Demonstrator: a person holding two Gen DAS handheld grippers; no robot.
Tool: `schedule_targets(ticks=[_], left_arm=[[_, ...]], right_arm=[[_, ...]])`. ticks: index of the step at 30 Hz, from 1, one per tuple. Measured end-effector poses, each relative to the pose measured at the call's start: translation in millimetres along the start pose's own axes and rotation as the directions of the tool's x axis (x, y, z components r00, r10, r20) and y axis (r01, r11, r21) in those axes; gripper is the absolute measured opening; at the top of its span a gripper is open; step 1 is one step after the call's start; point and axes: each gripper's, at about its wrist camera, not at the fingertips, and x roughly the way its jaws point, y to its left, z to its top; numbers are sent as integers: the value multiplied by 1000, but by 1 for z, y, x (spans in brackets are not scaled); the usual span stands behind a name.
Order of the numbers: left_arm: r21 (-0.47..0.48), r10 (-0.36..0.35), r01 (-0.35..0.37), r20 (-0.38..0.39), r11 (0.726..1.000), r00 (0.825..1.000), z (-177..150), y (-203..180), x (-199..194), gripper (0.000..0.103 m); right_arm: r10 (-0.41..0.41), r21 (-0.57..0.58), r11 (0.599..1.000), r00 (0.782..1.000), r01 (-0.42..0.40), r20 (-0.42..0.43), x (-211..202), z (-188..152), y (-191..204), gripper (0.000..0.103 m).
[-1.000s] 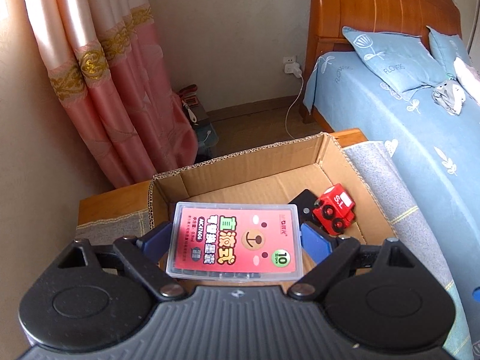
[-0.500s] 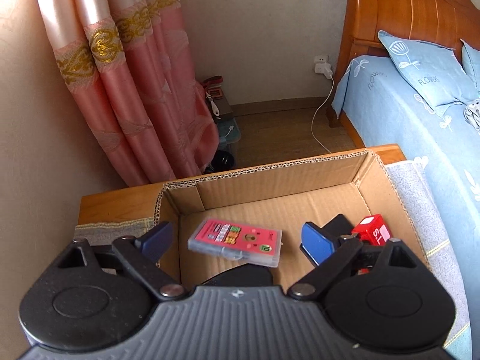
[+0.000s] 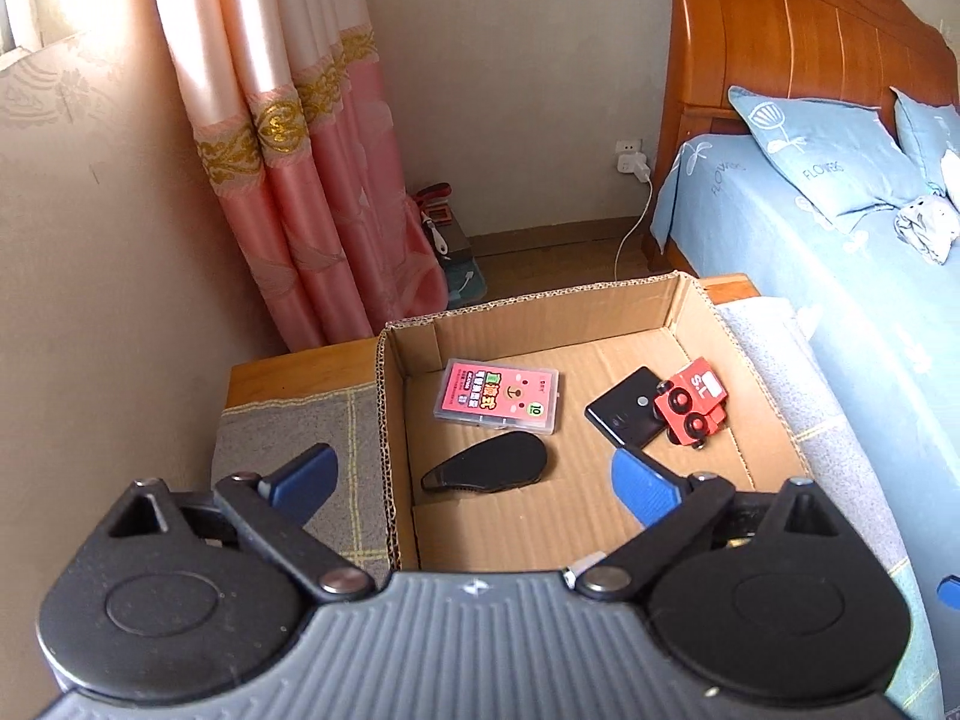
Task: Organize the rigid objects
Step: 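Move both tools back to the bed, left tool toward the black cube robot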
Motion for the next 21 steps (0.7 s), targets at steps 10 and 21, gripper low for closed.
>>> schedule_targets(ticks=[10, 21], left_arm=[[-5, -12, 12, 43, 1000, 999, -81, -8, -46, 101], [13, 18, -19, 108, 1000, 994, -168, -22, -67, 101]], right_arm=[[27, -16, 1000, 999, -27, -32, -2, -21, 4, 103], [55, -33, 998, 995, -58, -86, 8, -48, 13, 103]])
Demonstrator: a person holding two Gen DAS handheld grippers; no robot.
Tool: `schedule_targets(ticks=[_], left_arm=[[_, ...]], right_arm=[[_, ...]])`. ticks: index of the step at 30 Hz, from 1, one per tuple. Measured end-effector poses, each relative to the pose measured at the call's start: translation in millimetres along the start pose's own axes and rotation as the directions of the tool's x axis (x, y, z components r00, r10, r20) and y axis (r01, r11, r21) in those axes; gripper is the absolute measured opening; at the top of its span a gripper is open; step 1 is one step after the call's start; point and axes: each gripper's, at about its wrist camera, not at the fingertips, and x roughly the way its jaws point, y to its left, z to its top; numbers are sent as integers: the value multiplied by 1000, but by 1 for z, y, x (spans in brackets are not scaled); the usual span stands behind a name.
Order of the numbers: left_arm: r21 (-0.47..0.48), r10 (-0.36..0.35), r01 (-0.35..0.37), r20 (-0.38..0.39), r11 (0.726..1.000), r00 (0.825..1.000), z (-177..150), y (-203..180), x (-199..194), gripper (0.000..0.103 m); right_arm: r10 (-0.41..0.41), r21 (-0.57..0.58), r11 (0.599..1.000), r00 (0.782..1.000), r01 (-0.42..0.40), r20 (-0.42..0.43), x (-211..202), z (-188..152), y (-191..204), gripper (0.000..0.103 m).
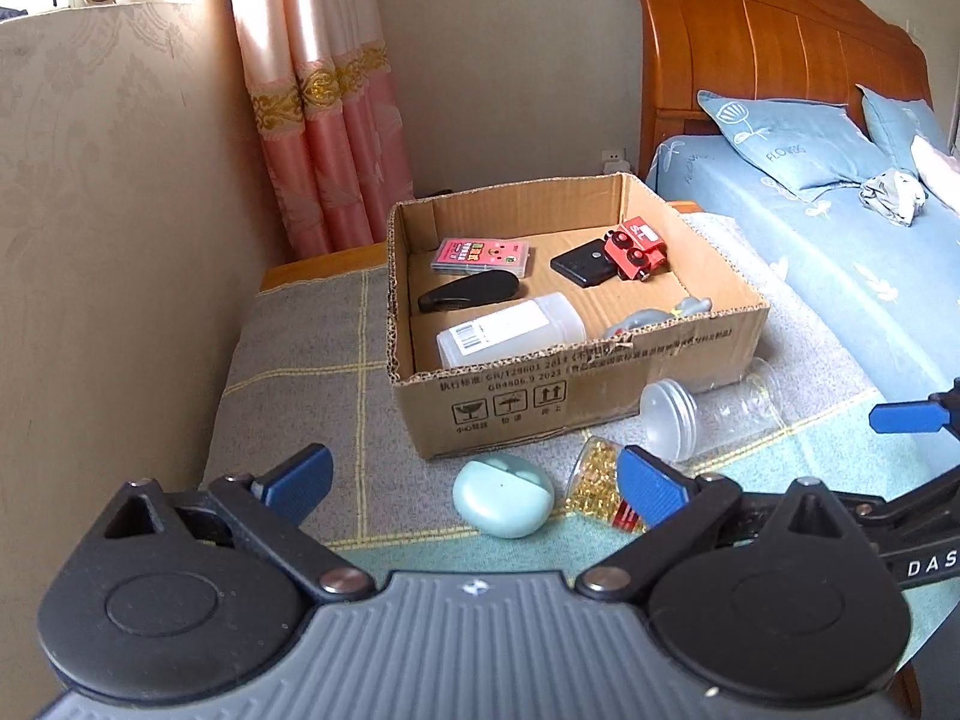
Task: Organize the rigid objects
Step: 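Move both tools back to the bed, left tool toward the black cube robot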
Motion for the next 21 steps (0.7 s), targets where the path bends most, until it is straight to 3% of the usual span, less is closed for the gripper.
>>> schedule_targets(ticks=[7, 16, 21], left_arm=[[-47, -68, 65, -58, 997, 996, -35, -10, 14, 101], [-19, -75, 74, -93, 997, 993, -56, -12, 23, 101], [-12, -78, 78, -89, 997, 993, -57, -7, 22, 101]], right_arm=[[-58, -56, 997, 997, 55, -53, 17, -18, 10, 103], [-87, -110, 991, 988, 73, -124, 46, -38, 25, 103], [-10, -158, 987, 994, -7, -107, 51, -37, 43, 103]])
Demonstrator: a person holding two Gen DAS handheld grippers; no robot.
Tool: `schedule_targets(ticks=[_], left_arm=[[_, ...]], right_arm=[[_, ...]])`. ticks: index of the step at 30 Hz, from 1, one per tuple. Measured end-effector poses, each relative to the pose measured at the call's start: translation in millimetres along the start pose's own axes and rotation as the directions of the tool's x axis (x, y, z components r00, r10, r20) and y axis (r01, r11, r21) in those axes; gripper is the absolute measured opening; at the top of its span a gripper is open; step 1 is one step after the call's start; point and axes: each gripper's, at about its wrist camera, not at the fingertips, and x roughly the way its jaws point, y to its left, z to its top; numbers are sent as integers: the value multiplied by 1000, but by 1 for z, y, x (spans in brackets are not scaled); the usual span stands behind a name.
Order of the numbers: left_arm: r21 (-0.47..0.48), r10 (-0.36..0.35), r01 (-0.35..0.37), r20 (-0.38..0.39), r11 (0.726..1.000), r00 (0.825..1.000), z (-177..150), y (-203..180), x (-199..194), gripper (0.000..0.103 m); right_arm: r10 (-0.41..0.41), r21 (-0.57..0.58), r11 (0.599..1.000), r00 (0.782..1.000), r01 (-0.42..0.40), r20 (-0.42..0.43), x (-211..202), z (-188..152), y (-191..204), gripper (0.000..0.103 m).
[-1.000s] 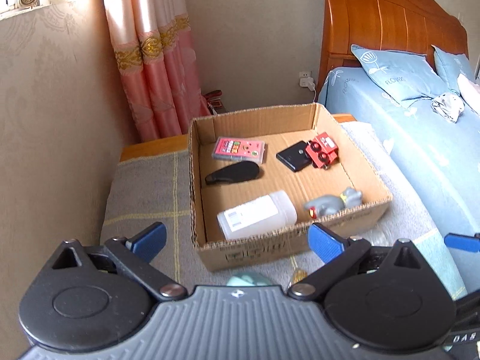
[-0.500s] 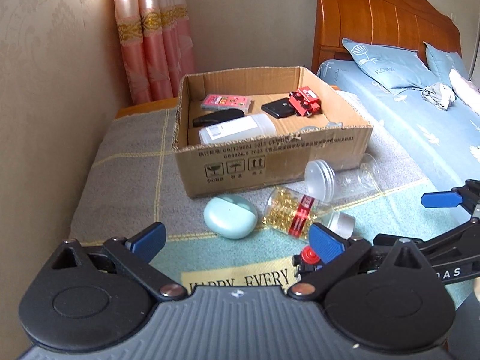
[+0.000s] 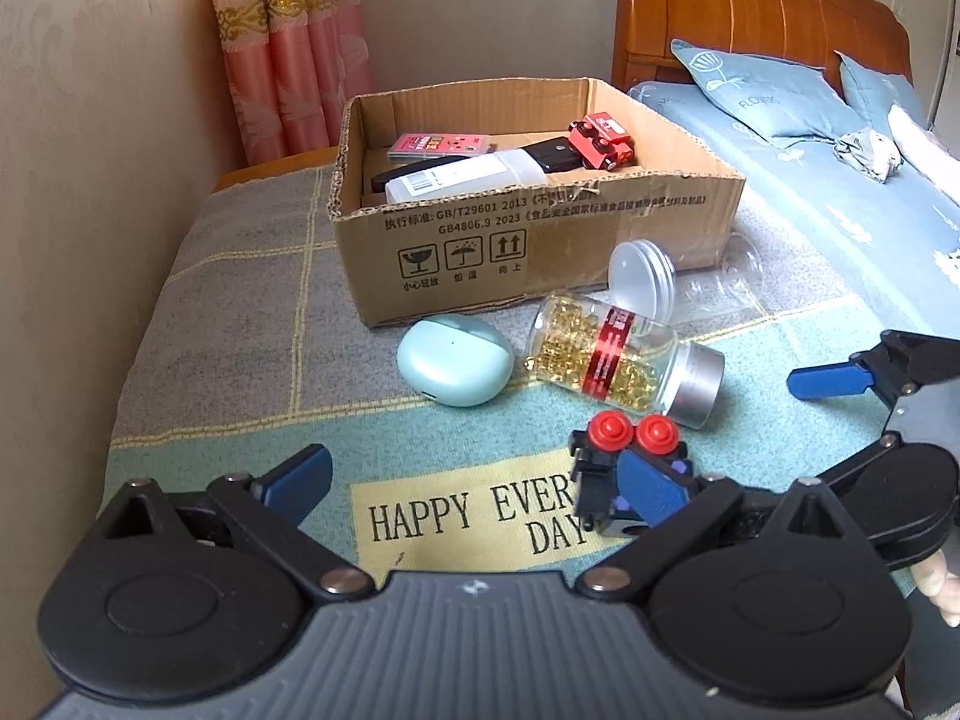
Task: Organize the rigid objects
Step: 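Move both tools back to the bed, left tool toward the black cube robot, then grasp the black cube robot with the left tool while the right tool grasps the clear jar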
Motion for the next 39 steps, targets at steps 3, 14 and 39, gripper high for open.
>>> schedule_targets(ticks=[3, 14, 39], left_arm=[[18, -8, 8, 4, 1000, 1000, 0, -2, 1, 101], [101, -147, 155, -89, 983, 985, -12, -32, 28, 101], [110, -141, 145, -41, 983, 989, -6, -30, 33, 52]], right_arm=[[-2, -44, 999, 1000, 2, 7, -1, 2, 8, 103], [-97, 120, 988, 995, 97, -6, -18, -20, -57, 103], [-113, 131, 985, 993, 109, 24, -13, -21, -66, 103]])
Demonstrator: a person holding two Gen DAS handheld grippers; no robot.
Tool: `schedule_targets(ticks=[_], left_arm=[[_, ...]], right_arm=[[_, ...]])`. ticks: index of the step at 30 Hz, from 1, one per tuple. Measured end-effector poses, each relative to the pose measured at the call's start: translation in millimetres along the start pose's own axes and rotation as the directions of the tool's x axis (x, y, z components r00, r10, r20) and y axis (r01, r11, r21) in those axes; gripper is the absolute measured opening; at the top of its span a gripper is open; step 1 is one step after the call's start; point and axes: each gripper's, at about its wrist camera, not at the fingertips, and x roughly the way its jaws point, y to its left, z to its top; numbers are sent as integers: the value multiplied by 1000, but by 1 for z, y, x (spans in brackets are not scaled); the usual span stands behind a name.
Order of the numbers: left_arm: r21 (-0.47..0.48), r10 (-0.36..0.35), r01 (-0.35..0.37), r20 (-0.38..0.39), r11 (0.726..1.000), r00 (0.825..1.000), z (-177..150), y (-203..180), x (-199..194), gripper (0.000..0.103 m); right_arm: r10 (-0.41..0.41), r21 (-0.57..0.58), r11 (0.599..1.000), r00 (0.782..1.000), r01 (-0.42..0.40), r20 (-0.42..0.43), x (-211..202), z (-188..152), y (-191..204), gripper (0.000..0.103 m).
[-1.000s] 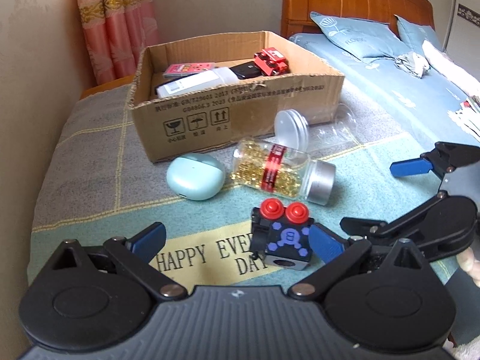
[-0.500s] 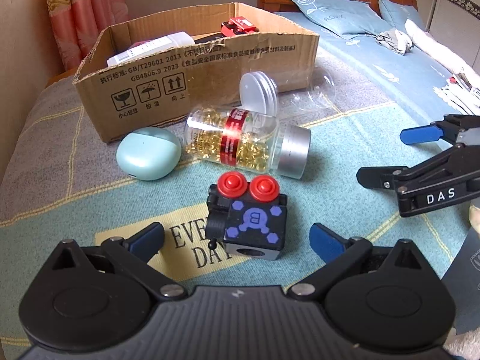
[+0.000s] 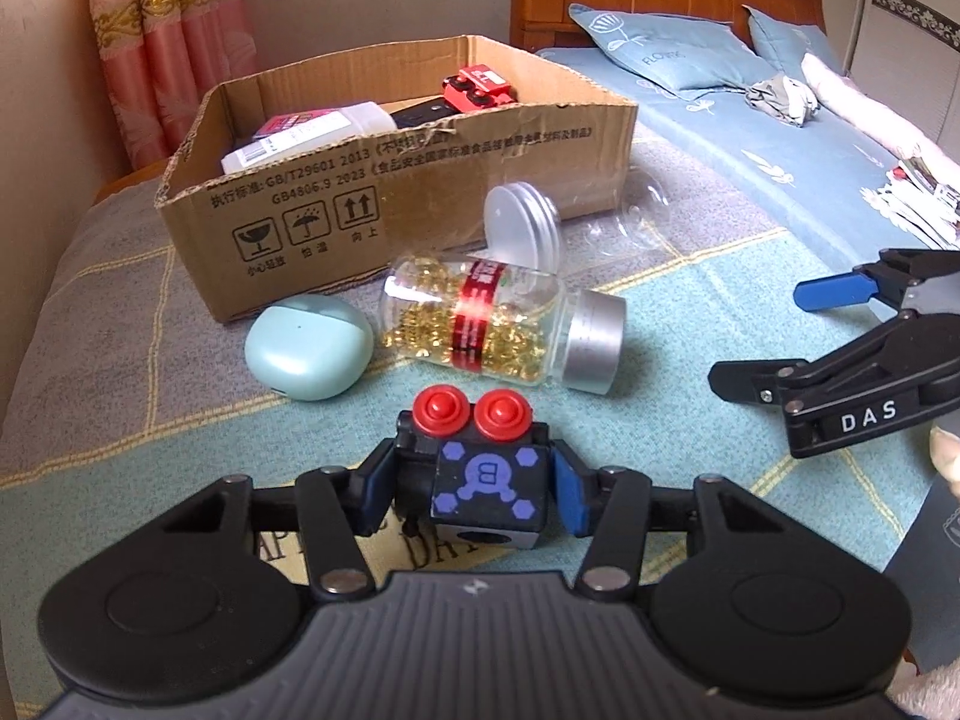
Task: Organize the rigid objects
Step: 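Grasp the black cube robot with the left tool while the right tool grasps the clear jar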
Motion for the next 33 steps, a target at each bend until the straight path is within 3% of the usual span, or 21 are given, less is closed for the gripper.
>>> schedule_targets(ticks=[5, 11, 21, 33], left_arm=[[-76, 70, -71, -18, 995, 997, -1, 25, -2, 52], [-197, 155, -159, -35, 967, 987, -5, 59, -5, 52], [-212, 160, -163, -31, 964, 987, -5, 66, -4, 52], [-214, 155, -158, -30, 964, 987, -4, 67, -4, 52]], right_arm=[[-5, 5, 1000, 1000, 5, -9, 0, 1, 1, 103], [21, 31, 999, 1000, -21, -11, -5, 9, 0, 103], [128, 40, 991, 989, -131, 73, -9, 64, 7, 103], [181, 97, 979, 983, -181, 14, 29, 92, 26, 103]])
